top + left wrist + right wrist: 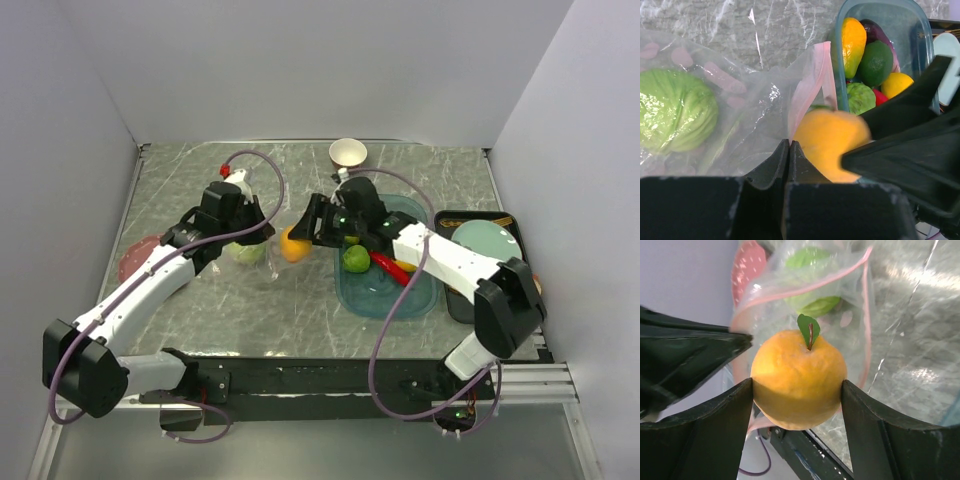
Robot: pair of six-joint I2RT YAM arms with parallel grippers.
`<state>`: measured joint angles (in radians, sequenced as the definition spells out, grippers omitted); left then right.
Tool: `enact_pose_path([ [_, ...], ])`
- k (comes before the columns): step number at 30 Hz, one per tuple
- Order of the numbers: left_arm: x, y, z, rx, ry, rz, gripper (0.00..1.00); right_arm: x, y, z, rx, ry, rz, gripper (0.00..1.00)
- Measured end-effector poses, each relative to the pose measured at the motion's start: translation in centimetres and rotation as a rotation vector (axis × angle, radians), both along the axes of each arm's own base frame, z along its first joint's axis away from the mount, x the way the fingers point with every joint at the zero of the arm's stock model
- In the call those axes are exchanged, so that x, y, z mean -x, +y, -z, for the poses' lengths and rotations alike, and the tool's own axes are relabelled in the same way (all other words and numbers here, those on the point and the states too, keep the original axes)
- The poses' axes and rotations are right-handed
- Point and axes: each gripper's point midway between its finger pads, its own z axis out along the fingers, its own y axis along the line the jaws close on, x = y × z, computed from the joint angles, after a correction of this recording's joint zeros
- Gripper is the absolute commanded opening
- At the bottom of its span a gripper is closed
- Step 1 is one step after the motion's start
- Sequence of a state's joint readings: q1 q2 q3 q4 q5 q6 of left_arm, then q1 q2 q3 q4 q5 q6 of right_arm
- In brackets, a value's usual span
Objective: Place the food in the zip-top bag and seal the zipper
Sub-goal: Place the fake fruit in the zipper food storage bag.
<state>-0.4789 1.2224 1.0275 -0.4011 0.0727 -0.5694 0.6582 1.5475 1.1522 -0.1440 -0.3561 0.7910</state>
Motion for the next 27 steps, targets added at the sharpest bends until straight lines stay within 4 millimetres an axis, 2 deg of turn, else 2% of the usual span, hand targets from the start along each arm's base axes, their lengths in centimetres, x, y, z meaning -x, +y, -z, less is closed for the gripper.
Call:
enact_pose_path([
  [3,0.1,0.0,-0.2,0.003,-0.003,0.002,0.01,0.6,0.9,1.3,0.036,0.025,-0.026,0.30],
  [7,0.1,0.0,-0.4,0.006,-0.011,0.001,0.01,0.9,1.6,1.8,0.073,0.026,-0.048,0.37],
  [11,0.2,0.1,-0.5,0.007,-0.013,0.001,0.01,0.9,2.1,1.3,0.087,0.002,-0.063,0.59],
  [17,0.0,0.3,-0.5,-0.002,-0.018,-0.015,0.01,0.8,2.2,1.0,0.096,-0.021,-0.066,0.75],
  [19,-0.1,0.4,-0.5,-0.006,-0.020,-0.021,0.01,0.7,2.1,1.1,0.105,-0.024,-0.062,0.78],
  [20,-0.2,0.5,-0.5,-0.008,-0.021,-0.024,0.01,0.7,2.0,1.2,0.109,-0.024,-0.058,0.90],
  [22,-0.2,0.6,-0.5,-0.011,-0.023,-0.030,0.01,0.6,1.8,1.3,0.122,-0.025,-0.053,0.96],
  [27,-0.3,0.7,-0.5,-0.014,-0.027,-0.037,0.01,0.5,1.3,1.3,0.145,-0.034,-0.040,0.97],
])
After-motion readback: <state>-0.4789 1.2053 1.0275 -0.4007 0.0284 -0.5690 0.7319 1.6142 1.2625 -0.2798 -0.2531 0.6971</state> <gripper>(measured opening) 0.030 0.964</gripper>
